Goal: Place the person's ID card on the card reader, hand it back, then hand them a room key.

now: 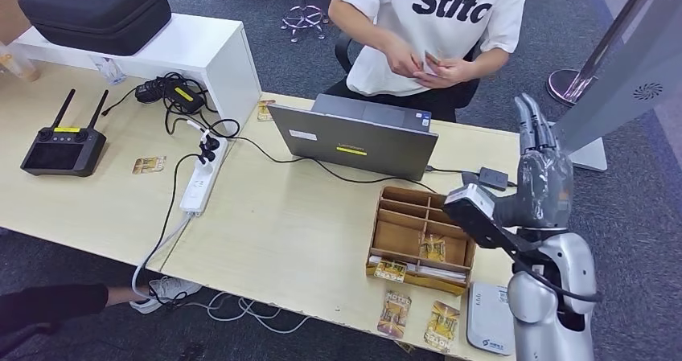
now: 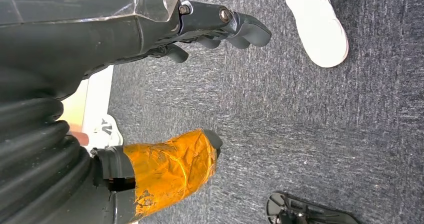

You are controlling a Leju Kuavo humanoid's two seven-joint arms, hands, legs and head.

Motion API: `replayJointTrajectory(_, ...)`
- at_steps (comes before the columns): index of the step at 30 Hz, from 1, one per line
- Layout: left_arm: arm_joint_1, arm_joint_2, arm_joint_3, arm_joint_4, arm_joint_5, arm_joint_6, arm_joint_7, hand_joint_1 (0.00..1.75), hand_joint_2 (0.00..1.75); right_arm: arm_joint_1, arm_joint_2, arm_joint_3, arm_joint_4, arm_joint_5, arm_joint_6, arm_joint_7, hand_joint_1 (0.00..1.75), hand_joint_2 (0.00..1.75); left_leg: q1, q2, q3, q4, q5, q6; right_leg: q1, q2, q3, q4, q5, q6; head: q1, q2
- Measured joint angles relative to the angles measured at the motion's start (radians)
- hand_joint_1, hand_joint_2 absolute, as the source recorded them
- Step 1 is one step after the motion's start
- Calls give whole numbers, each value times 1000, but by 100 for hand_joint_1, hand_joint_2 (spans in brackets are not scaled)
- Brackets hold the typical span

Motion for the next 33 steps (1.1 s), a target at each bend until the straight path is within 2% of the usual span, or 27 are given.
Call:
replayJointTrajectory(9,0,-8,14,0,11,9,0,0,175,203,-28,116,-223,-36,-59,-66,0,175,0,0,-1,0,0,0,0,0,-1,0,0,0,0,0)
replayJointTrajectory(16,0,-11,25,0,15,9,0,0,175,329,-61,218,-291,-26,-85,-101,0,175,0,0,-1,0,0,0,0,0,-1,0,0,0,0,0)
replayJointTrajectory(24,-2,-12,26,0,5,8,-3,0,175,369,-86,363,-216,104,-116,-39,0,175,0,0,-1,-1,0,0,0,0,-1,0,0,0,0,0)
replayJointTrajectory(33,-7,-12,26,0,-11,6,-12,0,175,351,-89,461,-31,198,-136,30,0,175,0,0,-1,-1,0,0,0,0,0,0,0,0,0,0)
